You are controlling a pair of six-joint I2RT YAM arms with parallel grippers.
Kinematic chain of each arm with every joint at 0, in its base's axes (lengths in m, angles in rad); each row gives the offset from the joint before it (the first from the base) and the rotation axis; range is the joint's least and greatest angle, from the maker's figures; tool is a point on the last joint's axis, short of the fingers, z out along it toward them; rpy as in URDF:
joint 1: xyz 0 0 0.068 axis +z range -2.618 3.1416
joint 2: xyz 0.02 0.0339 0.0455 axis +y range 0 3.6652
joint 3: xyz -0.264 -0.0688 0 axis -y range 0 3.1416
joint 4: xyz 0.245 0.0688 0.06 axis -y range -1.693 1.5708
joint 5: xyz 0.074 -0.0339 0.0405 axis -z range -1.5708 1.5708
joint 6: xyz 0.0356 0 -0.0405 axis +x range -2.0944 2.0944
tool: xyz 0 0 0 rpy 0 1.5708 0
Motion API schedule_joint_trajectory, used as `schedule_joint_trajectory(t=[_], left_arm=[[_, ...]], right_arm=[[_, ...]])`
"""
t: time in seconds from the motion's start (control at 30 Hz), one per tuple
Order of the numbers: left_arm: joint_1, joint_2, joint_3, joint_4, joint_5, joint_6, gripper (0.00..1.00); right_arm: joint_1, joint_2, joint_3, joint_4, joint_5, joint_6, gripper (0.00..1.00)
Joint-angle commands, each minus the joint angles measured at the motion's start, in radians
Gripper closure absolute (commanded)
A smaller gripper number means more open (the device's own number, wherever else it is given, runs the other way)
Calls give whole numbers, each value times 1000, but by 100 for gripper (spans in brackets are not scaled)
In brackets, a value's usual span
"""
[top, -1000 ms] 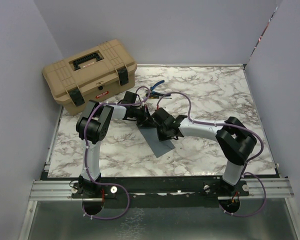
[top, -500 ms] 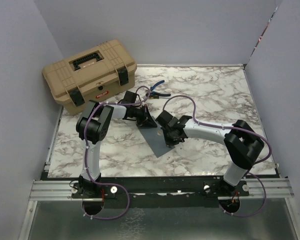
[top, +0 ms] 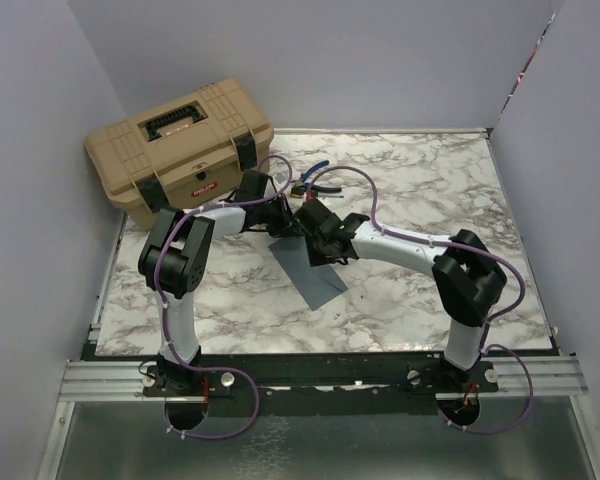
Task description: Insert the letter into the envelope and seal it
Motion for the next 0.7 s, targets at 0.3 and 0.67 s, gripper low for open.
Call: schedule_joint_trajectory(t=[0.3,0.67], left_arm=[[-39,66,-6,24,-189,56,100],[-40,82,-41,-3,-238,81,100]], right_arm=[[-48,174,118,137,29,-115,91],[-55,257,172,111,-3,-131,91]])
